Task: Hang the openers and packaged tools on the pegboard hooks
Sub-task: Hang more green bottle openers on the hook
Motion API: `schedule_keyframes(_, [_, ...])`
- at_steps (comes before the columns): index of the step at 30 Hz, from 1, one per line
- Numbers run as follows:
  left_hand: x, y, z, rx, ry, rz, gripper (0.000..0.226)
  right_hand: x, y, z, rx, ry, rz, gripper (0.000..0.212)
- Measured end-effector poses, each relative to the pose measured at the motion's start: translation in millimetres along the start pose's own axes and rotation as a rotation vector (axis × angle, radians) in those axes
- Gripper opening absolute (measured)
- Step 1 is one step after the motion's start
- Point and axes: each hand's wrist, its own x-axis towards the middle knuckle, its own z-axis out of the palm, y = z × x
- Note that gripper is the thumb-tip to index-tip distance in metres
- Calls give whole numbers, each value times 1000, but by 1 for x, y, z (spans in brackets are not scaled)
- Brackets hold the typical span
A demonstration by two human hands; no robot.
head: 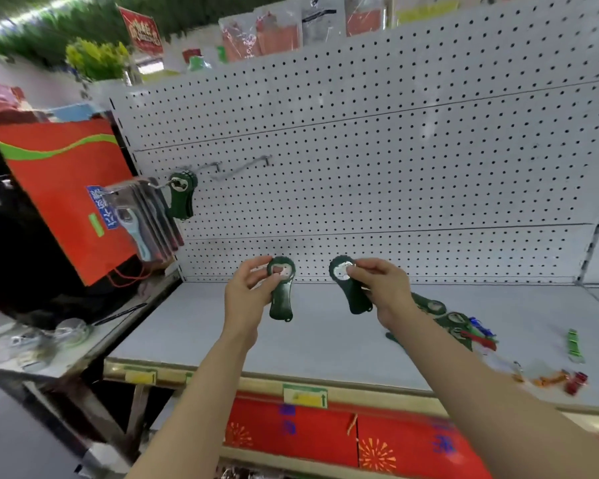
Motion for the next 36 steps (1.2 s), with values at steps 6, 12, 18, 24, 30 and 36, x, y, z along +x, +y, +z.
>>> schedule_keyframes(6, [14,24,-34,-49,34,84,27,-13,-11,64,75,-91,-27,18])
schedule_keyframes(12, [27,41,-60,-59,91,138,28,-18,-16,110,128,-234,-57,17])
schedule_keyframes(18, [48,60,-87,-70,114,193,28,-19,-19,153,151,-339,-85,17])
schedule_keyframes(24, [92,85,-122,-65,101,257,30,-12,-19,205,177,-323,-137,16])
schedule_keyframes(30, [128,97,-168,-81,38,268,30,-14,-11,259,217,-257,-165,15])
schedule_keyframes(36, [157,102,-187,-53,-1,310,29,-18,-5,291,246,-202,-175,14])
